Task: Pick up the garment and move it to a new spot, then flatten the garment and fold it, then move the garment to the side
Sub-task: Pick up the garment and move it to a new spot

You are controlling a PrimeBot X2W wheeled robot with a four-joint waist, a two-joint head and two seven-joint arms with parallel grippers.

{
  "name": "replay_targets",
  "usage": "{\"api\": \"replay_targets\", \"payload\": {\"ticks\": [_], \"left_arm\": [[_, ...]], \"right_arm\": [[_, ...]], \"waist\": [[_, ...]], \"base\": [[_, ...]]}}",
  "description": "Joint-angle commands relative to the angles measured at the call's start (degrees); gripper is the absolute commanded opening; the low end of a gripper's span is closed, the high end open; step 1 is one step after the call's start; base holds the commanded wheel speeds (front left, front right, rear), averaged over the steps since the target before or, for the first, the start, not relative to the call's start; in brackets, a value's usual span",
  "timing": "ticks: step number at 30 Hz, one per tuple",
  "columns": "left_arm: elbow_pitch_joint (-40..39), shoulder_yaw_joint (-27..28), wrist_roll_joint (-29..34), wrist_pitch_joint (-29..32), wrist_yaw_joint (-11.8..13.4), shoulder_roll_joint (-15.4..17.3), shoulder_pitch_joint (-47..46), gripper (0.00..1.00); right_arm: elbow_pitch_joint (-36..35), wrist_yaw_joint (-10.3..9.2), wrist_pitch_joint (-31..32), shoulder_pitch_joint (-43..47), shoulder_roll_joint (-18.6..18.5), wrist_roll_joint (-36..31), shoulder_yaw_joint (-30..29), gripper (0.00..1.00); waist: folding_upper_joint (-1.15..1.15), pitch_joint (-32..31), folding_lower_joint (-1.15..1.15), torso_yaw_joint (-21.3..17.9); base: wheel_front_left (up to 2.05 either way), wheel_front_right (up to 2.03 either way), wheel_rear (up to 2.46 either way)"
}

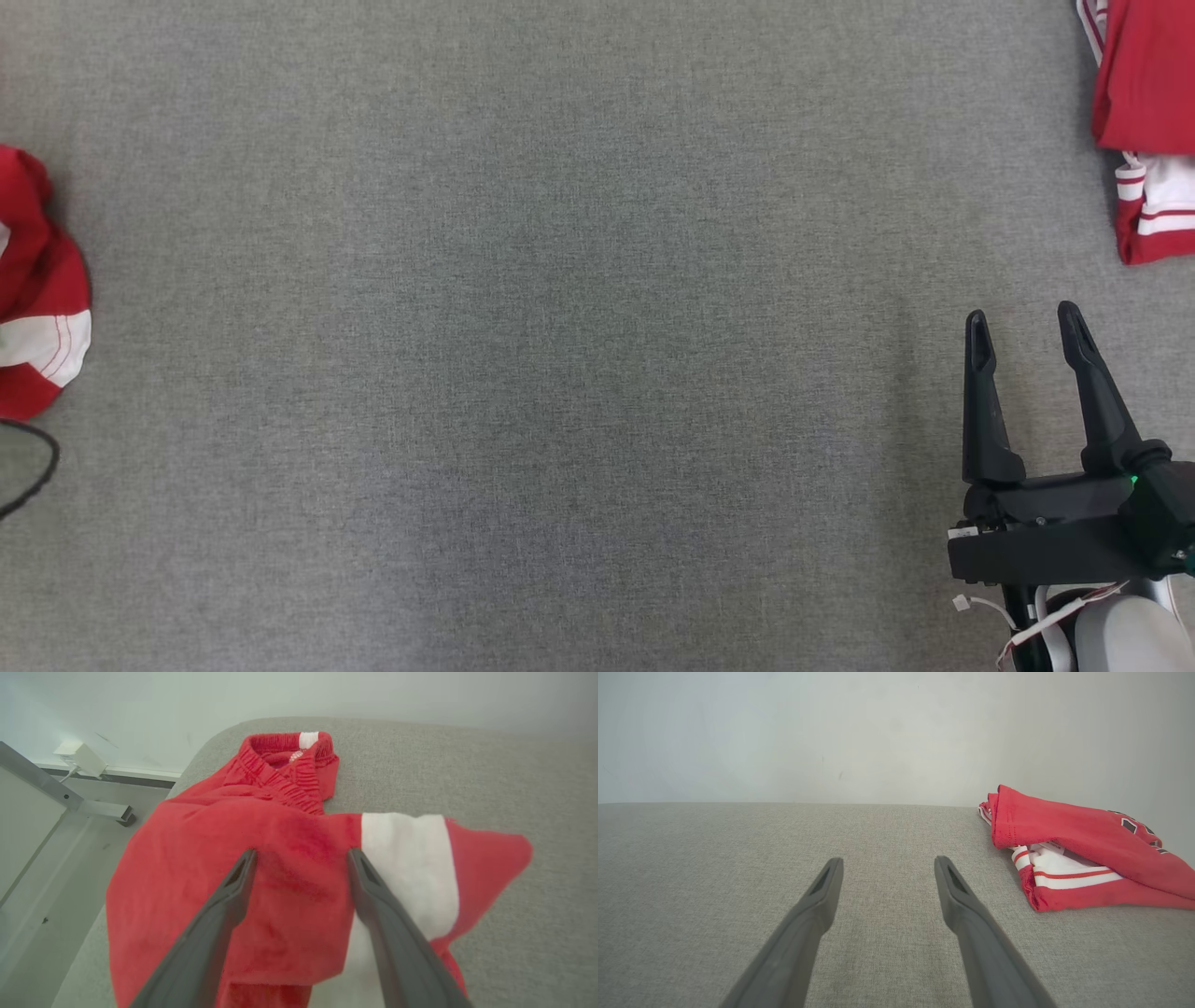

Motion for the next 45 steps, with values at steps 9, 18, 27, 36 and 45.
{"api": "replay_targets", "payload": {"ticks": [9,18,27,36,45], "left_arm": [[4.7,-4.2,-3.9,11.1,0.1,1.8,-2.2,1.00],[5.7,-5.6,-3.0,5.8,1.4,2.6,-2.4,0.00],[2.2,-7.2,0.0,-9.0,2.4,2.6,-6.5,0.00],[-6.1,-11.7,2.5,-12.6,1.1,0.2,-11.6,0.00],[-22.3,-17.8,1.3,-7.3,0.4,-5.7,-13.5,0.00]], "right_arm": [[-0.1,-0.16,0.2,-0.5,0.3,-0.2,0.1,1.00],[0.6,-0.17,-0.4,-0.6,0.5,0.0,-0.1,1.00],[2.1,-0.16,-1.0,0.7,0.6,0.5,-0.6,1.00],[5.5,-0.17,-2.6,1.5,0.8,2.5,0.2,1.00],[9.2,-0.17,-4.7,2.0,0.9,6.0,0.8,1.00]], "waist": [[-0.01,-0.7,0.00,-1.1],[-0.01,-1.4,0.00,-2.1],[-0.01,-5.6,0.00,-0.9],[-0.01,-10.4,0.00,-1.7],[-0.01,-13.0,0.00,-7.7]], "base": [[0.00,0.00,0.00],[0.00,0.00,0.00],[0.00,0.00,0.00],[0.00,0.00,0.00],[0.00,0.00,0.00]]}}
